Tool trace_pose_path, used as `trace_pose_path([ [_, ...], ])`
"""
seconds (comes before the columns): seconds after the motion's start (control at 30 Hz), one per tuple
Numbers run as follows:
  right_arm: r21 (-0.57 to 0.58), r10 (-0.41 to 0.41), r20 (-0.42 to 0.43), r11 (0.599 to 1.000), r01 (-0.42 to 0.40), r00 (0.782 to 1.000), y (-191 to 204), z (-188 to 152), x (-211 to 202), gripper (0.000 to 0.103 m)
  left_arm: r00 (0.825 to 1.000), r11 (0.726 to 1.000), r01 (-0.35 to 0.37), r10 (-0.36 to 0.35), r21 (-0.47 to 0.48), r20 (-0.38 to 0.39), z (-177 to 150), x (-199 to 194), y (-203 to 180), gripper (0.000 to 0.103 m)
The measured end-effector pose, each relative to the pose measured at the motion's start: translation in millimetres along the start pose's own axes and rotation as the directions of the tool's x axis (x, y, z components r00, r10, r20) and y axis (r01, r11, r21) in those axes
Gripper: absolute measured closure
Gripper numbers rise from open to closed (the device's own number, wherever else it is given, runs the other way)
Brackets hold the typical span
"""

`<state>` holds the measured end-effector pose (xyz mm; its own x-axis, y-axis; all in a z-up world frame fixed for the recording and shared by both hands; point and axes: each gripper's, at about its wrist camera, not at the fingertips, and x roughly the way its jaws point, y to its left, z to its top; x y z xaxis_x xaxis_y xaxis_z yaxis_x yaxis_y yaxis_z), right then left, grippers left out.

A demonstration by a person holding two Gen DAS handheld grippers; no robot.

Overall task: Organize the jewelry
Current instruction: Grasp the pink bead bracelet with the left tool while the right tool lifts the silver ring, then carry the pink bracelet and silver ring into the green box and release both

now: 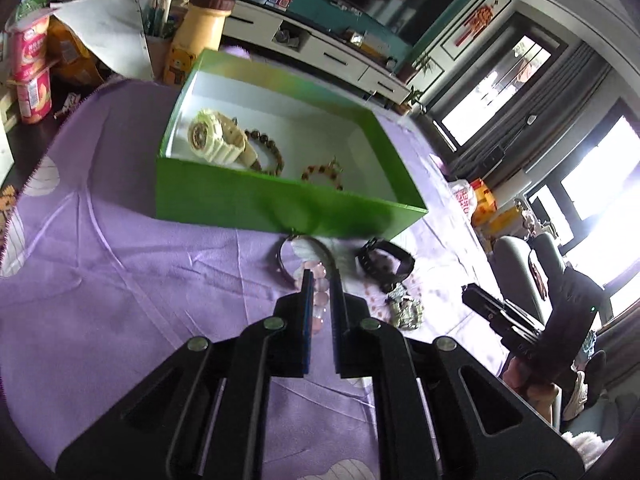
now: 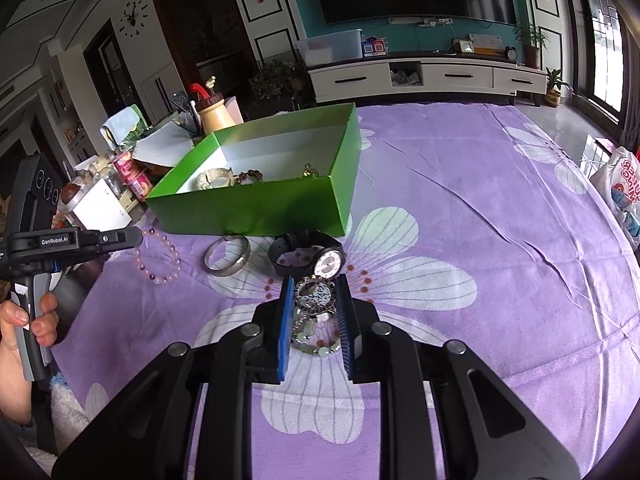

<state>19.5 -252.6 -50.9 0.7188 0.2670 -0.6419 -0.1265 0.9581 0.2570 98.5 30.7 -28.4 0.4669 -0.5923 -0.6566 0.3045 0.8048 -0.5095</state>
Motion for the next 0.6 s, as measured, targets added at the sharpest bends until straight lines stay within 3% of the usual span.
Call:
trace_pose_path([
  [0.27,-0.035,0.038,0.027,0.999,-0.037,0.999,16,18,-8,0.082,0.999,1.000,-0.007,0.007,0.007,0.050,20,-23,-3,0.096],
  [0.6,-0.070,0.072,0.065,0.995,-0.068,0.995,29,74,7,0.082,0.994,0.997,-0.064,0.060,0.037,0.087,67,-19,-10,0.096],
])
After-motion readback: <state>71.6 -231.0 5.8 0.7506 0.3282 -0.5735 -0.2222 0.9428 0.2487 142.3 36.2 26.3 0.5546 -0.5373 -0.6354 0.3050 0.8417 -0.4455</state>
